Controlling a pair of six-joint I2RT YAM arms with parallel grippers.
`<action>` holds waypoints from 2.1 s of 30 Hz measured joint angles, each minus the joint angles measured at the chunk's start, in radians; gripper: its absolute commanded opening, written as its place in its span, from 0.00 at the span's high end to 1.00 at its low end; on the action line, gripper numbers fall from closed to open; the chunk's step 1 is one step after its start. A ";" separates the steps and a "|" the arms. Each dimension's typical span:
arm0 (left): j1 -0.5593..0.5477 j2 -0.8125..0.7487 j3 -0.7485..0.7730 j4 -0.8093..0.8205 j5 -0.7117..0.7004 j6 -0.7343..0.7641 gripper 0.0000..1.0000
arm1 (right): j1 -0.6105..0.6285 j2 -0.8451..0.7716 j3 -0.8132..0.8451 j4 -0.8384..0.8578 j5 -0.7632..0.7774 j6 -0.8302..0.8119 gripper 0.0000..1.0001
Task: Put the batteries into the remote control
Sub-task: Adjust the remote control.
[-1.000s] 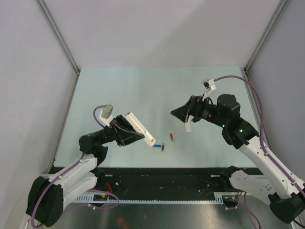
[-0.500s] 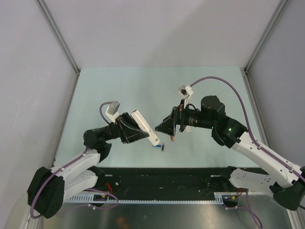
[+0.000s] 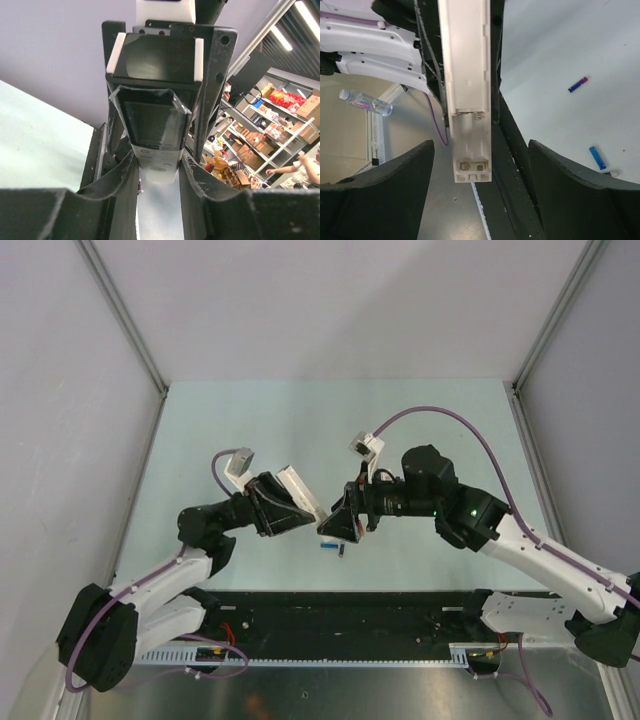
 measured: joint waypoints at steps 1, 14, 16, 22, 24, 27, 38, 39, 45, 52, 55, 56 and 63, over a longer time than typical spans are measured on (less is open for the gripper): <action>0.000 0.000 0.003 0.000 0.000 0.000 1.00 | 0.003 0.004 0.000 -0.009 0.004 -0.007 0.22; -0.005 0.003 0.008 -0.002 -0.014 -0.001 0.96 | 0.017 0.050 0.006 -0.008 -0.026 -0.022 0.67; -0.005 0.008 0.008 -0.003 -0.019 -0.002 0.90 | 0.019 0.053 0.008 0.002 -0.045 -0.018 0.78; -0.005 0.028 0.008 0.010 -0.026 -0.019 0.44 | 0.012 0.059 0.008 0.001 -0.063 -0.006 1.00; -0.006 0.035 0.008 0.009 -0.035 -0.024 0.28 | 0.013 0.059 0.010 -0.008 -0.064 -0.008 1.00; -0.004 0.038 0.003 0.006 -0.061 -0.023 0.22 | 0.017 0.058 0.040 -0.070 -0.027 -0.026 1.00; 0.043 0.062 -0.043 0.005 -0.167 -0.031 0.00 | 0.040 0.037 0.119 -0.328 0.422 -0.068 1.00; 0.043 0.061 -0.046 0.005 -0.187 -0.024 0.00 | 0.049 0.040 0.119 -0.346 0.459 -0.067 1.00; 0.034 0.063 -0.045 0.003 -0.285 0.040 0.00 | 0.081 0.079 0.119 -0.383 0.582 -0.054 1.00; -0.015 0.124 -0.023 -0.056 -0.387 0.121 0.01 | 0.104 0.133 0.119 -0.386 0.621 -0.024 1.00; -0.061 0.146 -0.003 -0.117 -0.434 0.167 0.00 | 0.109 0.145 0.119 -0.385 0.628 -0.013 1.00; -0.076 0.148 0.001 -0.138 -0.452 0.180 0.00 | 0.111 0.147 0.119 -0.384 0.630 -0.011 1.00; -0.149 0.157 0.031 -0.272 -0.581 0.233 0.02 | 0.119 0.150 0.119 -0.376 0.645 0.010 1.00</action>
